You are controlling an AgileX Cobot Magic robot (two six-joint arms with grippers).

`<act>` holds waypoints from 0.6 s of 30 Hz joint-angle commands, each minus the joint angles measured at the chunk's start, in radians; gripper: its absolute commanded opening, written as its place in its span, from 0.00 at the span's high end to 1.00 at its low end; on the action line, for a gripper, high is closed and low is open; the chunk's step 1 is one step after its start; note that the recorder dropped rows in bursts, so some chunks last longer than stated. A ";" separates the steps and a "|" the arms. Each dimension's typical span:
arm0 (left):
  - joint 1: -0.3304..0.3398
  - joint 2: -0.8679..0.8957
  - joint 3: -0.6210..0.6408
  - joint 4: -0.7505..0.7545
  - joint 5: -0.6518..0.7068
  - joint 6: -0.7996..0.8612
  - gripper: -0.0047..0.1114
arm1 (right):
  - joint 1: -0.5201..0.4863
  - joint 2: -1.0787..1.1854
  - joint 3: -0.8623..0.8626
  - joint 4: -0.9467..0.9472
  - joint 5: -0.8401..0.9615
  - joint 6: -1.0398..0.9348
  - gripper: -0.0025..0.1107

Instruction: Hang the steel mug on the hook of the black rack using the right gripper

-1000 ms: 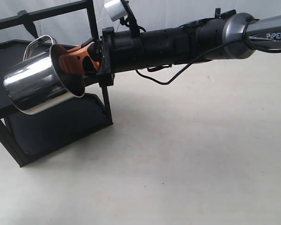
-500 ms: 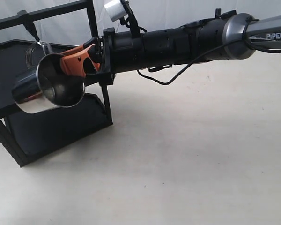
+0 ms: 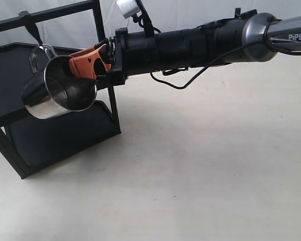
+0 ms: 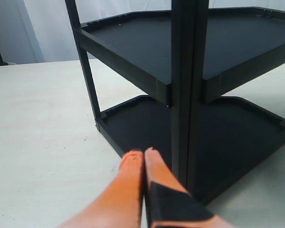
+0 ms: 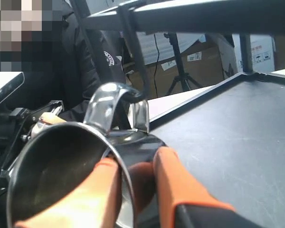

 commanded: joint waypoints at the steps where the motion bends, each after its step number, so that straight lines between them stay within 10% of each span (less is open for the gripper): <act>1: -0.002 0.004 -0.002 0.006 -0.008 -0.004 0.96 | -0.009 0.000 -0.004 -0.004 0.010 0.015 0.75; 18: -0.002 0.004 -0.002 0.006 -0.008 -0.004 0.96 | -0.037 -0.013 -0.004 -0.004 0.010 0.040 0.75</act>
